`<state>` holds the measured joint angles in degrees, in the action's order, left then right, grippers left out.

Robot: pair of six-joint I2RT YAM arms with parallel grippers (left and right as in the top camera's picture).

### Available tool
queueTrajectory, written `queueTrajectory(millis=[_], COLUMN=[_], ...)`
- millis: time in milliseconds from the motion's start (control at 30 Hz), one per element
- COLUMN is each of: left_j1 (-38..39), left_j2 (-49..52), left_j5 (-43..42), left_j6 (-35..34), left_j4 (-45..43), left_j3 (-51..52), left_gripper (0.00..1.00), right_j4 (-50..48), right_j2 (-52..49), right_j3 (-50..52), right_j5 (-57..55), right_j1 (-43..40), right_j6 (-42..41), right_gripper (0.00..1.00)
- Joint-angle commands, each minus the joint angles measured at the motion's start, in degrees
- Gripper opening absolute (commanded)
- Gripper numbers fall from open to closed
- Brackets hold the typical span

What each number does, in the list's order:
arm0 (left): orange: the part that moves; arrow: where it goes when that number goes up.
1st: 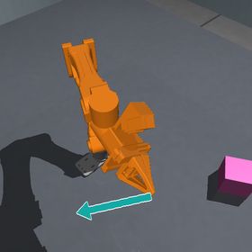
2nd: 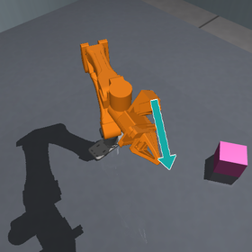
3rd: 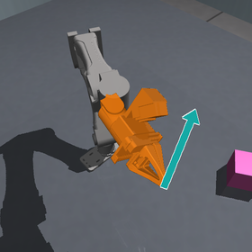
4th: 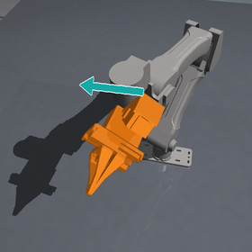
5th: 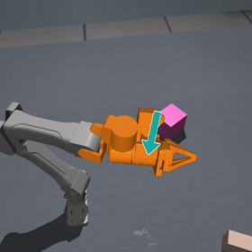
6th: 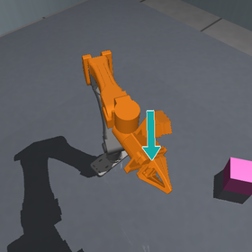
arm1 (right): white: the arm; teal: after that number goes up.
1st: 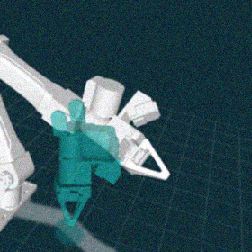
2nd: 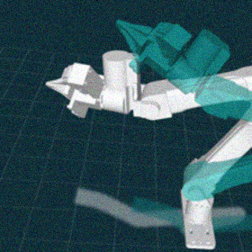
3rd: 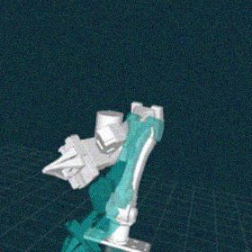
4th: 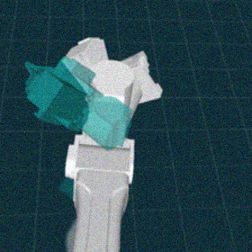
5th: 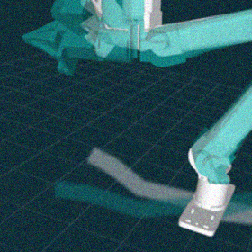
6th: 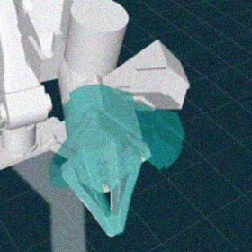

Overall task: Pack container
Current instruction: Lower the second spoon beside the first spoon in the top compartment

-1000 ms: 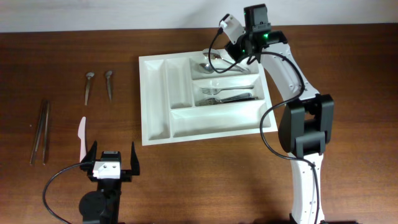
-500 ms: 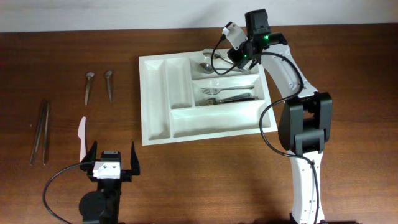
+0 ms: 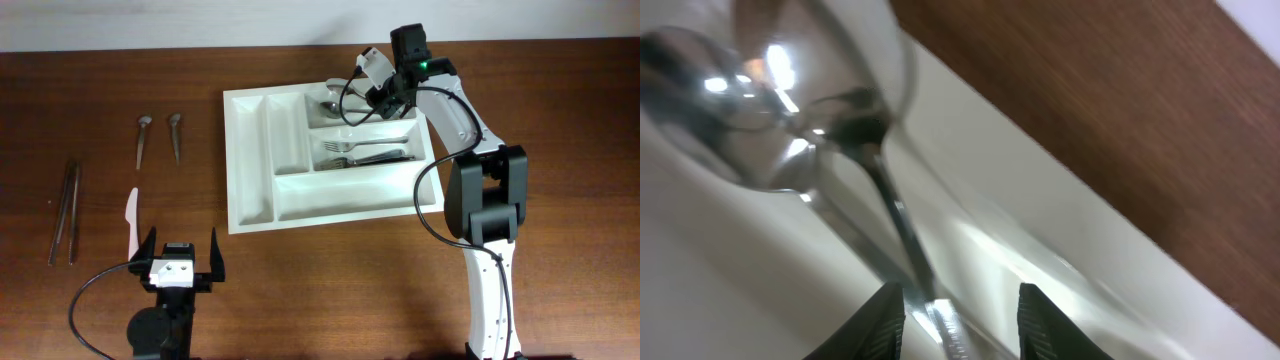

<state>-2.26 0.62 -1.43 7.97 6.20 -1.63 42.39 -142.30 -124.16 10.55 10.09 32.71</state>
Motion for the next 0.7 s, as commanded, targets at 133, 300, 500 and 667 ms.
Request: queueTrajectory(millis=[133, 300, 500, 667], left_j1=[0.24, 0.24, 0.24, 0.24], left_j2=[-0.33, -0.33, -0.33, -0.33], left_j5=[0.22, 0.22, 0.22, 0.22], left_j6=[0.92, 0.92, 0.92, 0.94], left_j4=[-0.02, -0.02, -0.02, -0.02], left_j3=[0.31, 0.31, 0.31, 0.31], left_gripper=[0.99, 0.99, 0.99, 0.99], right_j4=[-0.79, -0.96, -0.98, -0.98], right_j2=[-0.61, -0.61, -0.61, -0.61], right_j3=[0.24, 0.24, 0.24, 0.24], right_j5=[-5.07, -5.22, -5.22, -5.22], right_j1=[-0.35, -0.31, -0.24, -0.02], right_j6=[-0.90, -1.73, -1.75, -1.73], right_gripper=[0.38, 0.31, 0.13, 0.04])
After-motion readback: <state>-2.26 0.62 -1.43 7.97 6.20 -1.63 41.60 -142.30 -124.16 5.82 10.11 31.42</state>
